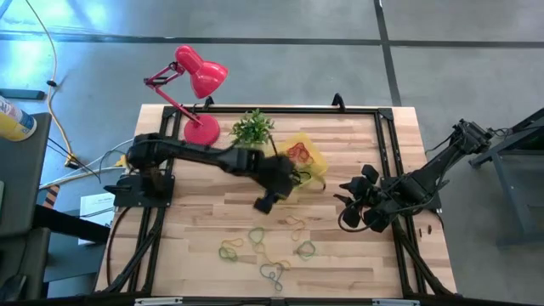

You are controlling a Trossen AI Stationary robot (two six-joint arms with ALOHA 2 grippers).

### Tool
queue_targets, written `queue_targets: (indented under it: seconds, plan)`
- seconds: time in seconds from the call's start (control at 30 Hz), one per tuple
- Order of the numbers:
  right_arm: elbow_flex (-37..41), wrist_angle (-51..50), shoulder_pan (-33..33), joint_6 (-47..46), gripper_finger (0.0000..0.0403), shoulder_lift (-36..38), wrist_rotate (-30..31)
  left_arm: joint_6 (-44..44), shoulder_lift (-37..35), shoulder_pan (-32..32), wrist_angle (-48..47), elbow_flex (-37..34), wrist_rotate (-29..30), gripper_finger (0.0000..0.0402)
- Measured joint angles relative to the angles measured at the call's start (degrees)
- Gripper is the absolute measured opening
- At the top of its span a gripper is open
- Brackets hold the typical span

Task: Pick and place rubber bands into bin
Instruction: Put the green rubber band into the transparent yellow bin

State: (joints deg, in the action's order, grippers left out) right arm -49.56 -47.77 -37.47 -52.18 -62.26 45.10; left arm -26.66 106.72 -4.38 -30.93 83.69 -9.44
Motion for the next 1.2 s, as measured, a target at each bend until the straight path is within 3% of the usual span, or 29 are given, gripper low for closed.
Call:
queue_targets:
  seconds: [0.2,0.43,0.7,1.2]
  plan:
    - [1.1,1.1,0.0,1.2,0.0144,0.0,0.2,1.6,-1.0,9.8,-8.9,-0.3,4.9,0.0108]
    - [4.3,5.0,0.0,1.4,0.0144,0.0,-2.1,12.9,-1.0,17.0,-4.9,-7.6,9.1,0.0101]
    - [6.6,10.3,0.0,3.6,0.0144,0.0,-3.7,22.7,0.9,17.5,0.3,-14.0,10.5,0.0099]
    - [6.6,11.6,0.0,3.3,0.0144,0.0,-4.9,25.7,6.1,17.5,1.4,-14.0,9.9,0.0101]
